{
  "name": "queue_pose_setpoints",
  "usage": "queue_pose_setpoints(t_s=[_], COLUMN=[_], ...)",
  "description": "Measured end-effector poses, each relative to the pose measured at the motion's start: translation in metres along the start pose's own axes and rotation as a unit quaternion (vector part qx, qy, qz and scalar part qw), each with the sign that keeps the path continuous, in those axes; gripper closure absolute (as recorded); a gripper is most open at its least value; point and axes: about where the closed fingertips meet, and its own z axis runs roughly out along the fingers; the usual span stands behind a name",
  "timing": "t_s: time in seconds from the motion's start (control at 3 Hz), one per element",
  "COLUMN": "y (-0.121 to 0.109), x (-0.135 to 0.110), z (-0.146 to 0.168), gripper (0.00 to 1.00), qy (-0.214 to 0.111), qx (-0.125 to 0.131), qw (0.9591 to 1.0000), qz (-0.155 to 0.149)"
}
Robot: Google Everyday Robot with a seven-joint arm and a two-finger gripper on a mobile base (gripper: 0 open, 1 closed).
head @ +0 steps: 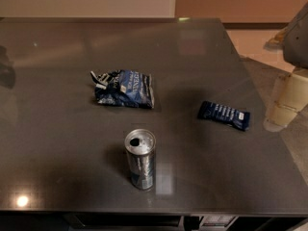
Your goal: Move redbull can near rxbar blueberry
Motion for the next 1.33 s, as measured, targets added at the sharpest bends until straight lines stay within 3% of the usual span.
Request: queue_pose_setpoints(t_s=[0.67, 1.33], y=[0.002, 0.02], x=[-0.006, -0.043], z=[0.0, 0.01], gripper=[0.0, 0.0], qy=[-0.009, -0.068], qx=[-0.008, -0.04], qw=[0.9999, 0.995], qz=[-0.011, -0.061])
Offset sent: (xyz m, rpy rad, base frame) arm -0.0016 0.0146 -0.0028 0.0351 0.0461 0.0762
